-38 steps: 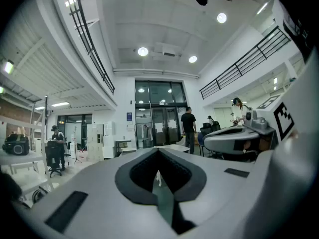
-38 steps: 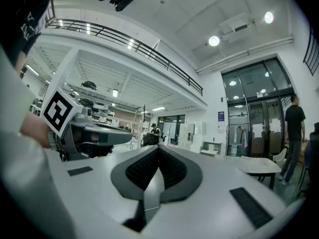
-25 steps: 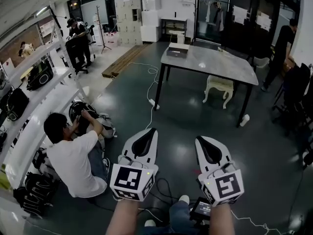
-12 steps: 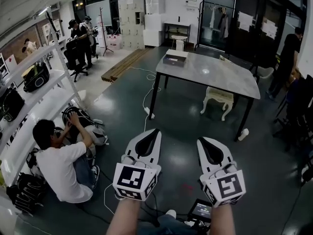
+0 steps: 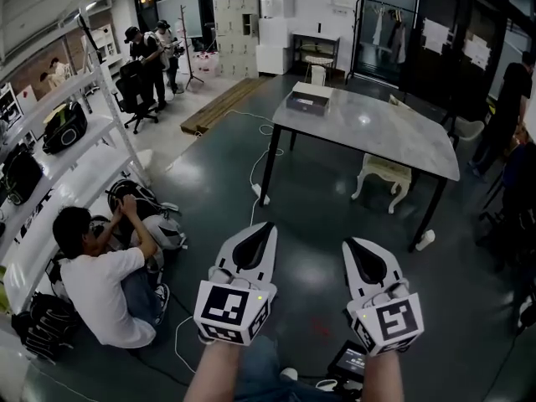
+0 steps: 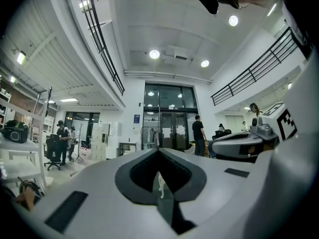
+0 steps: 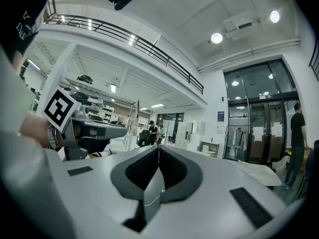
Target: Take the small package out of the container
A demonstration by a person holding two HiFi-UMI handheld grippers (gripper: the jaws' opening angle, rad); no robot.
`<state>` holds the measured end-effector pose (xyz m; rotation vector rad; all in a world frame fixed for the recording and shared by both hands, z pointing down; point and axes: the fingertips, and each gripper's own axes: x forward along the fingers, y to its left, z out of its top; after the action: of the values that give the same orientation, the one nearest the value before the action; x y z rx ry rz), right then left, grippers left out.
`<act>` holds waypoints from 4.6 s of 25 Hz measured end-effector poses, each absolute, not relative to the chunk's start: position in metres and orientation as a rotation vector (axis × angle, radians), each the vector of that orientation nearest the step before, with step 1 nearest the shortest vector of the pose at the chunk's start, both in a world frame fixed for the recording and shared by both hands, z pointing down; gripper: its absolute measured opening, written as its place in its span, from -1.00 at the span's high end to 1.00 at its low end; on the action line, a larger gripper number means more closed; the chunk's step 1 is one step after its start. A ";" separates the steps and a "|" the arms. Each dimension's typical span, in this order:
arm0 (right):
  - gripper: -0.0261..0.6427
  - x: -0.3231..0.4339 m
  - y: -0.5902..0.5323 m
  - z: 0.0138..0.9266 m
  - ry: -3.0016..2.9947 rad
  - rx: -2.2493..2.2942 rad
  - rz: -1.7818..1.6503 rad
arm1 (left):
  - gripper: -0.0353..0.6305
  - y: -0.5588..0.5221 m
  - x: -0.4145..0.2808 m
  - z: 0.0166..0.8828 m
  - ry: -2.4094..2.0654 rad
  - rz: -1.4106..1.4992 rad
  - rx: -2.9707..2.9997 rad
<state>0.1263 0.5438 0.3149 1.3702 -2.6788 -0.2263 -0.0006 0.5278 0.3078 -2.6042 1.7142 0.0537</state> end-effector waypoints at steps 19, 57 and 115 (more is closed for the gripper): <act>0.84 0.058 0.284 0.313 -2.632 1.427 -0.214 | 0.86 0.252 -0.054 0.310 1.586 0.091 -2.714; 0.84 0.127 -0.113 0.322 -2.733 1.431 -0.125 | 0.86 -0.136 -0.011 0.311 1.645 0.019 -2.670; 0.17 0.079 -0.408 0.648 -1.891 1.056 1.162 | 0.86 -0.453 -0.096 0.529 1.784 -0.517 -3.060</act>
<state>0.0790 -0.4075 0.6479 1.0562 -1.8913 1.1624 -0.0956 -0.4533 0.5291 -3.0604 1.7838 -0.5165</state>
